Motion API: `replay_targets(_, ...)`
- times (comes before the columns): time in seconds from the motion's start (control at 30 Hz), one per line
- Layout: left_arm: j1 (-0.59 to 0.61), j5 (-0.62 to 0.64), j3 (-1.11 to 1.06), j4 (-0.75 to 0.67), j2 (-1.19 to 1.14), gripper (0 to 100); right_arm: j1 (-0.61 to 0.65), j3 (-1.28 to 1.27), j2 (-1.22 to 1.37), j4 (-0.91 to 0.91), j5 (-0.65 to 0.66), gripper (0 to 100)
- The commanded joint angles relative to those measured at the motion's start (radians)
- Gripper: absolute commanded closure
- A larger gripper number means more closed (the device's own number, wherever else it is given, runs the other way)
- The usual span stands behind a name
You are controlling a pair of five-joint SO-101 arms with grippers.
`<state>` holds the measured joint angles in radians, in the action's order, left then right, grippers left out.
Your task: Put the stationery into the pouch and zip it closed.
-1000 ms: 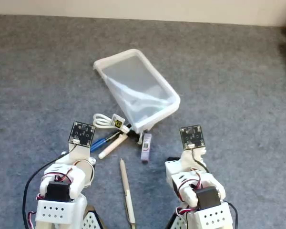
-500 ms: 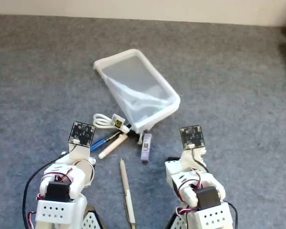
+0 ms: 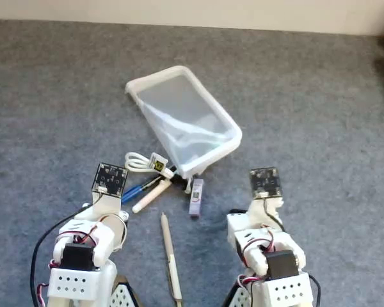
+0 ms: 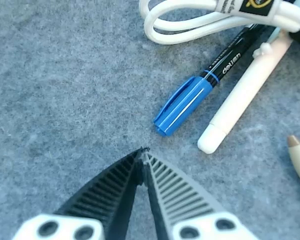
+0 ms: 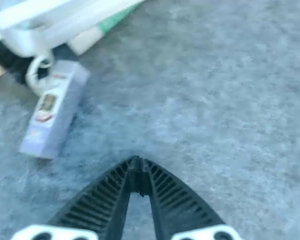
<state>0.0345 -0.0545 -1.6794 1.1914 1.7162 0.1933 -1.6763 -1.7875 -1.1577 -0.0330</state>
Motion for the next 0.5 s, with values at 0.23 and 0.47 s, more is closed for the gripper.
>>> replay_targets(0.23,0.013,0.009,-0.022,0.008,0.012,100,-0.021,0.076,0.015,-0.001,0.006,99.5)
replay_targets(0.47,0.013,0.009,-0.022,0.008,0.012,100,-0.021,0.297,0.019,-0.139,0.006,99.5)
